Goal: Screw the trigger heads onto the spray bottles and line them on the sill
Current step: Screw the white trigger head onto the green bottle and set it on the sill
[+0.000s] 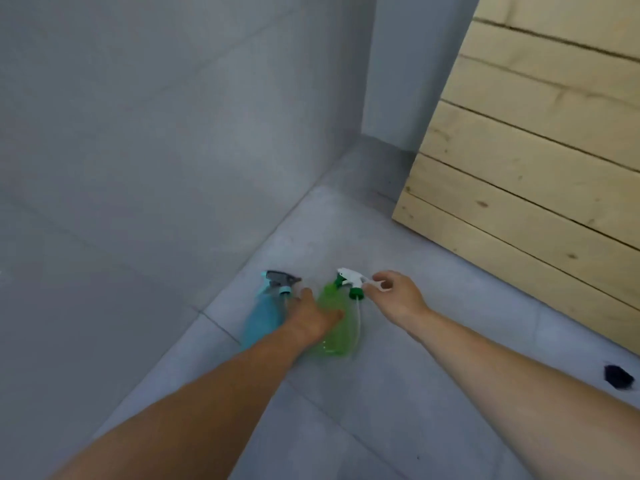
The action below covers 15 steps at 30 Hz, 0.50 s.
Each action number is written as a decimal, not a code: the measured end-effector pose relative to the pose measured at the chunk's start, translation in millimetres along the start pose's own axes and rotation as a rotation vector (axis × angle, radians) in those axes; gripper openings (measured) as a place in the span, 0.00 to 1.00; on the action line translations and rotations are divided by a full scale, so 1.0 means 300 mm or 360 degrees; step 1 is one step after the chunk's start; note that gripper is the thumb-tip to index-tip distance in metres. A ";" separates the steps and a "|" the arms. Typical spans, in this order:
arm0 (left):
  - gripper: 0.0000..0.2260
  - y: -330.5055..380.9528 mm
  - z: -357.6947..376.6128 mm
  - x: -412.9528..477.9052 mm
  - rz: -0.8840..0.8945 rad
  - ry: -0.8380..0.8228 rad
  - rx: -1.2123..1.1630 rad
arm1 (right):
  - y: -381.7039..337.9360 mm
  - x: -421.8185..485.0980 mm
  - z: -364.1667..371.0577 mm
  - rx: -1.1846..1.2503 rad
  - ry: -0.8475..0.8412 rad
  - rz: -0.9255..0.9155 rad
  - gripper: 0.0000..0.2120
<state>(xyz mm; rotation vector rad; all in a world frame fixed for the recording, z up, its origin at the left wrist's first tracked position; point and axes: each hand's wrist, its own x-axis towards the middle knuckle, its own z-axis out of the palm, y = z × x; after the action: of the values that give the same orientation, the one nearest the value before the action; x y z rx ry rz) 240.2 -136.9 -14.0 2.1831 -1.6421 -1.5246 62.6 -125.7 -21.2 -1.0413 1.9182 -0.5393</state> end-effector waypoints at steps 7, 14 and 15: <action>0.32 -0.022 0.076 0.104 -0.0031 -0.0026 0.0006 | 0.019 0.170 0.089 -0.0093 0.0060 0.0056 0.30; 0.25 -0.037 0.077 0.101 -0.0020 -0.0009 -0.0168 | 0.041 0.222 0.119 -0.0184 0.0094 0.0064 0.29; 0.24 -0.039 0.079 0.099 -0.0017 0.0004 -0.0199 | 0.043 0.225 0.122 -0.0176 0.0098 0.0068 0.28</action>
<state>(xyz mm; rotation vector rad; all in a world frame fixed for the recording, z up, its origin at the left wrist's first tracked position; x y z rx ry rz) 231.6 -141.7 -52.3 2.1326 -1.4930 -1.5804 68.8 -173.6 -82.3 -1.0623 2.0393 -0.4501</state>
